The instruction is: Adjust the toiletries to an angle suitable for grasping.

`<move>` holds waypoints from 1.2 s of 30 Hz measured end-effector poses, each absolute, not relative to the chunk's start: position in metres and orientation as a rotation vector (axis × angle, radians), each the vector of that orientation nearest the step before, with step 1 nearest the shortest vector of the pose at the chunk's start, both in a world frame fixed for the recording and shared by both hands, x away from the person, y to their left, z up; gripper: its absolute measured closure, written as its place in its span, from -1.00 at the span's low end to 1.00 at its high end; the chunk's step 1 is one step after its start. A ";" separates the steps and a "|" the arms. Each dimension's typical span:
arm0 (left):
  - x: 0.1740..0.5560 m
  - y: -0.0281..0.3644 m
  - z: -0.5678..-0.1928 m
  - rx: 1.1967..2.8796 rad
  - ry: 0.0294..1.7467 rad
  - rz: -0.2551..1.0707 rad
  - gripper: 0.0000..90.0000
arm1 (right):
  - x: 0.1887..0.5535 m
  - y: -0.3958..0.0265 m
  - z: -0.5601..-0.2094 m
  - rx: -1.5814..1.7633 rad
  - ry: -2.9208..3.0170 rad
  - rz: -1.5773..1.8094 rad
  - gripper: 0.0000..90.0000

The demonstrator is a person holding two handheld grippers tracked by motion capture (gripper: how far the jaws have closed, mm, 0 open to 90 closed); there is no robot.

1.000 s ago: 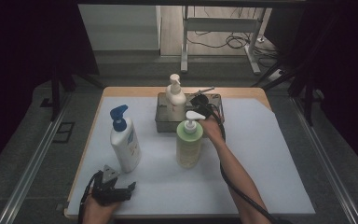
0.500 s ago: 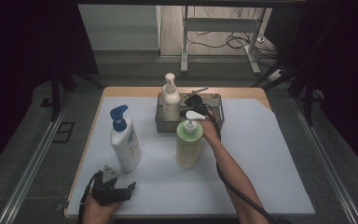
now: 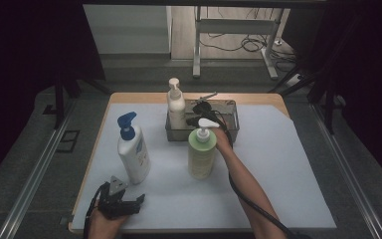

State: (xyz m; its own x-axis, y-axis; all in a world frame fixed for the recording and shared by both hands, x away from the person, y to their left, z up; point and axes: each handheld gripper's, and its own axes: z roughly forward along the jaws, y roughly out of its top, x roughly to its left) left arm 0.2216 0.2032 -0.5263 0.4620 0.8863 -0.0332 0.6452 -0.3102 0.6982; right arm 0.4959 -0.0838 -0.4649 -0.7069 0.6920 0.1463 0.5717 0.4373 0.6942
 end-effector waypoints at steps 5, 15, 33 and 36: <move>0.222 0.203 -0.526 2.062 1.270 0.477 -0.76 | 0.496 -0.079 -0.464 1.104 2.545 1.132 0.99; 0.222 0.203 -0.526 2.062 1.270 0.476 -0.76 | 0.495 -0.077 -0.464 1.058 2.578 1.147 0.99; 0.222 0.203 -0.526 2.061 1.269 0.477 -0.76 | 0.493 -0.080 -0.462 1.041 2.593 1.144 0.89; 0.222 0.203 -0.526 2.062 1.270 0.477 -0.76 | 0.491 -0.082 -0.461 1.036 2.589 1.143 0.86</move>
State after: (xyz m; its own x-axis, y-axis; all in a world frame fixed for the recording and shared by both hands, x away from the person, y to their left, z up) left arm 0.2216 0.2032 -0.5263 0.4620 0.8862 -0.0337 0.6451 -0.3098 0.6985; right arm 0.4914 -0.0819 -0.4605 -0.7565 0.6366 0.1500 0.5396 0.4779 0.6931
